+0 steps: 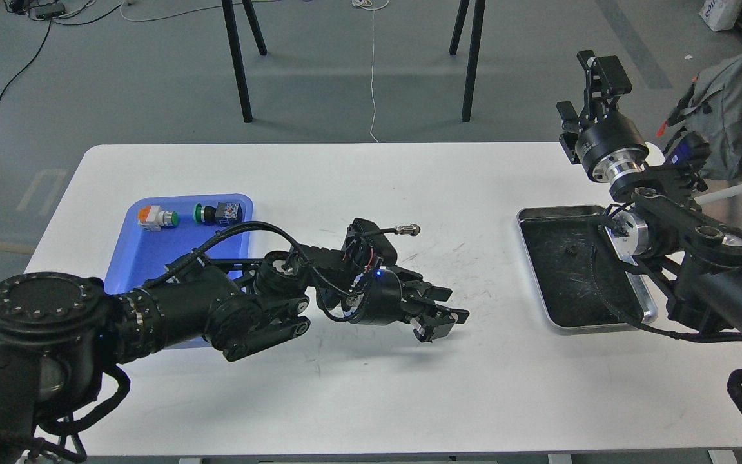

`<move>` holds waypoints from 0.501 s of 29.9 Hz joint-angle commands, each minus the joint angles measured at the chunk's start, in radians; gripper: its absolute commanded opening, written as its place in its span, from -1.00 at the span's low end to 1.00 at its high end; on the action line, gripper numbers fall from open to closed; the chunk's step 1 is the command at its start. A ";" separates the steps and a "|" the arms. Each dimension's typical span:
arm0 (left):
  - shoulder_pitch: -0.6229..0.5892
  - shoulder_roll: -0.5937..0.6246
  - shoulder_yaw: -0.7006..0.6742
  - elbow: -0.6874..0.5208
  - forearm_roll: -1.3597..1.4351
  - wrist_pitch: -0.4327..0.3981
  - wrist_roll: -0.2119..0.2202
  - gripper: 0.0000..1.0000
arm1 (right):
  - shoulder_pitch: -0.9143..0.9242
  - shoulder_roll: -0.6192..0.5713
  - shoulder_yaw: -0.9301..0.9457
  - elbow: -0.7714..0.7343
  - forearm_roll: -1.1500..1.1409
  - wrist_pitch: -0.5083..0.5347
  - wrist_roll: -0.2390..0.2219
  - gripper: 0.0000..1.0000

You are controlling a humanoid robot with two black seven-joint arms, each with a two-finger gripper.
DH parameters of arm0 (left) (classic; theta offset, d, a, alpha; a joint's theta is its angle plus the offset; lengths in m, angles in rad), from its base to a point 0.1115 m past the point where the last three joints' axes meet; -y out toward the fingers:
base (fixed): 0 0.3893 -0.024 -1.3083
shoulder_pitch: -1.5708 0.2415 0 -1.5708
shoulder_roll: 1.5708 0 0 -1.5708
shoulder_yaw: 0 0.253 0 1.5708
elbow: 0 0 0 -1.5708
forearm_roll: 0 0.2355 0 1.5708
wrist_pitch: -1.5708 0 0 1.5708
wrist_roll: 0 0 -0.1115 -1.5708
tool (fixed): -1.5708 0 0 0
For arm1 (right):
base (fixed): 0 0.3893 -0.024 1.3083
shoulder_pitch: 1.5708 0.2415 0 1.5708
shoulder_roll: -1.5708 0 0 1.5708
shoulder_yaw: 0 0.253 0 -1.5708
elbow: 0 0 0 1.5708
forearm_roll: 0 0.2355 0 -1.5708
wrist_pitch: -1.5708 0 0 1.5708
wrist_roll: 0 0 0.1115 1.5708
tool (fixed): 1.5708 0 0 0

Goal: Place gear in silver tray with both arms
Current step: 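Lower the left gripper and open it to set the gear on the table, then withdraw the left arm and move the right gripper toward the gear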

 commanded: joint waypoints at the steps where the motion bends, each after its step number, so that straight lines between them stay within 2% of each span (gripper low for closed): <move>1: -0.028 0.000 -0.062 -0.009 -0.063 0.005 0.000 0.25 | 0.009 -0.005 -0.021 0.007 0.005 0.000 -0.001 0.91; 5: -0.055 0.015 -0.130 -0.011 -0.144 0.005 0.000 0.45 | 0.011 -0.006 -0.020 0.015 0.007 0.002 0.000 0.91; 10: -0.075 0.138 -0.212 -0.012 -0.316 -0.007 0.000 0.63 | 0.012 -0.028 -0.021 0.041 0.008 0.003 0.000 0.91; 15: -0.092 0.267 -0.226 -0.012 -0.532 -0.024 0.000 0.77 | 0.017 -0.074 -0.027 0.099 0.008 0.008 -0.001 0.92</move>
